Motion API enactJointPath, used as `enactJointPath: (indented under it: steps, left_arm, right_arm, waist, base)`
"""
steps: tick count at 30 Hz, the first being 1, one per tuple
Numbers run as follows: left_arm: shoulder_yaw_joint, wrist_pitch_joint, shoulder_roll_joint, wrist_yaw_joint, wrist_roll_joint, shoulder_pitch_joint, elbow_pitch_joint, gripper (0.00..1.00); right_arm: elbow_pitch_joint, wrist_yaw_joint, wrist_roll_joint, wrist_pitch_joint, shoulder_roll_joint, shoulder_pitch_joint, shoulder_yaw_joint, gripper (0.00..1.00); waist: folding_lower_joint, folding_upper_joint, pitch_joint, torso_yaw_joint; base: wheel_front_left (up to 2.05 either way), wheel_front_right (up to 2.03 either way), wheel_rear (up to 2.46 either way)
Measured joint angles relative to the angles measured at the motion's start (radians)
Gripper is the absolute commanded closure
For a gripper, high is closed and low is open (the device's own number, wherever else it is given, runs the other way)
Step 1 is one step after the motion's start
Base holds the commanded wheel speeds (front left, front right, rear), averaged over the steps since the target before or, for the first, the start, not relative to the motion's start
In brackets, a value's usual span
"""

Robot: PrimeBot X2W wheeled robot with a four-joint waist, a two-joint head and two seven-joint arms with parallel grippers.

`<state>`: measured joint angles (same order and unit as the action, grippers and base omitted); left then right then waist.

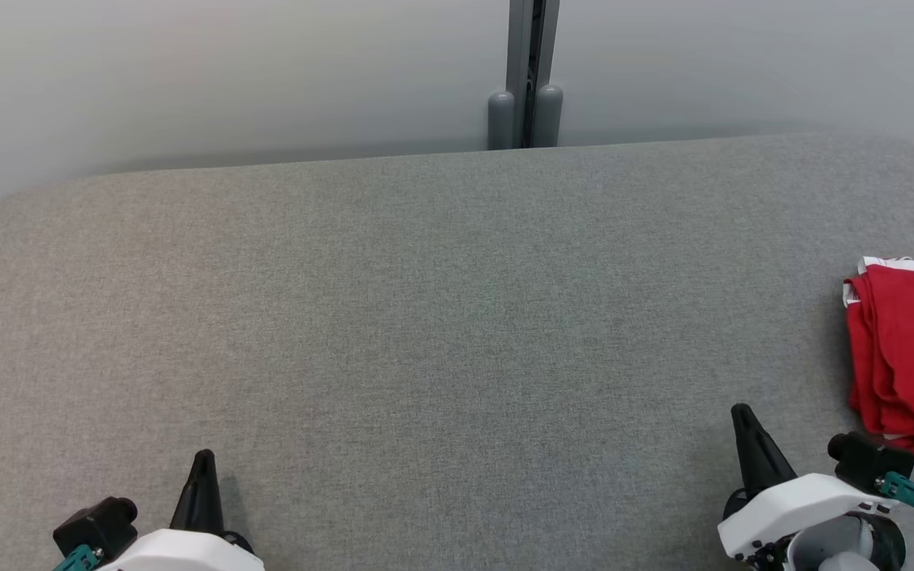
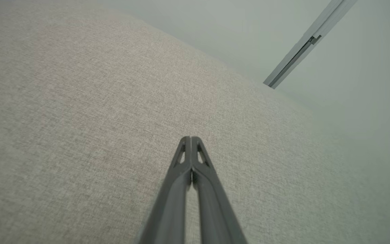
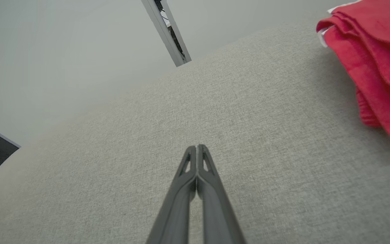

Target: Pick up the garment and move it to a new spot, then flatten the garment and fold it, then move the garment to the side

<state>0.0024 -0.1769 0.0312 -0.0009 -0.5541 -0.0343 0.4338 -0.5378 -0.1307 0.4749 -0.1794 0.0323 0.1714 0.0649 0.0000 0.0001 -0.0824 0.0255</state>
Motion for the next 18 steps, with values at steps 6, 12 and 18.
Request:
enactJointPath:
  steps: [6, 12, 18]
  left_arm:
    - [0.009, 0.025, 0.001, -0.012, -0.09, -0.004, -0.016, 1.0]
    - [0.017, 0.046, 0.002, -0.02, -0.178, -0.011, -0.033, 1.0]
    - [0.026, 0.069, 0.004, -0.031, -0.258, -0.013, -0.046, 1.0]
  right_arm:
    - [0.024, 0.0, 0.1, 0.027, 0.001, -0.004, -0.018, 1.0]
    - [0.047, 0.0, 0.192, 0.049, 0.002, -0.014, -0.029, 1.0]
    - [0.072, 0.0, 0.277, 0.072, 0.002, -0.017, -0.045, 1.0]
  waist:
    - [0.0, 0.0, 0.004, -0.001]
    - [0.0, 0.0, 0.009, -0.003]
    - [0.0, 0.0, 0.013, -0.004]
  base:
    - [0.0, 0.0, 0.0]
    - [0.0, 0.0, 0.0]
    - [0.0, 0.0, 0.0]
